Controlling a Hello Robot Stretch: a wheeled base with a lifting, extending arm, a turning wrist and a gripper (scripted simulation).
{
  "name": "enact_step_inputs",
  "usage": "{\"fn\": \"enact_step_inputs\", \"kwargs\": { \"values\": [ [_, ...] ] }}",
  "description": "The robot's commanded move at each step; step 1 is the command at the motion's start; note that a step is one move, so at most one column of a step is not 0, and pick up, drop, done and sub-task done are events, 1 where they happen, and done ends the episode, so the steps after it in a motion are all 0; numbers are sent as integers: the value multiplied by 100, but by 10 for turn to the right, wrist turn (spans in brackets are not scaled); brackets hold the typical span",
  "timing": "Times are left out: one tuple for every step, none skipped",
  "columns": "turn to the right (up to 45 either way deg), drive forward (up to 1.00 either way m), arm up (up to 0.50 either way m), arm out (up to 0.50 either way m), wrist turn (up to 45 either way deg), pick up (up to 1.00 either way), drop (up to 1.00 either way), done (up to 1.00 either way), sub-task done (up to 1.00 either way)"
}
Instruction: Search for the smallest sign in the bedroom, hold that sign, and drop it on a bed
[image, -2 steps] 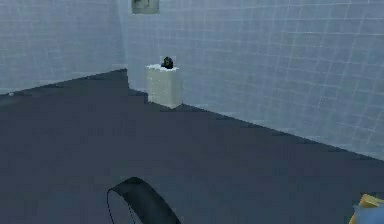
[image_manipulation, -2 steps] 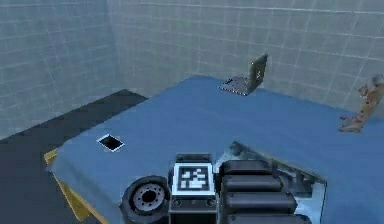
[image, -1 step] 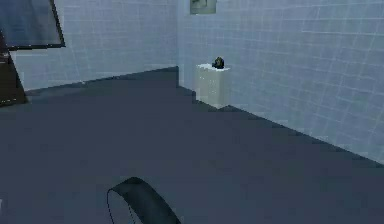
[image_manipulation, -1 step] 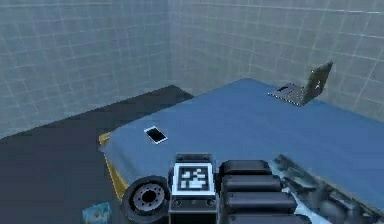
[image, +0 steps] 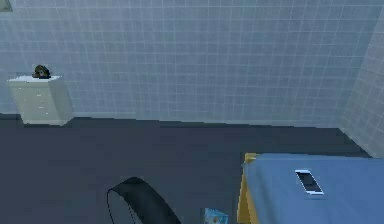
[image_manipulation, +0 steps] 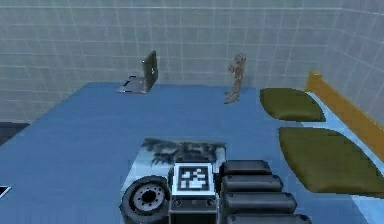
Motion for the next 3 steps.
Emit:
{"fn": "enact_step_inputs", "kwargs": {
  "values": [
    [30,0,0,0,0,0,0,0,0],
    [0,25,0,0,0,0,0,0,0],
    [60,0,0,0,0,0,0,0,0]
  ]
}}
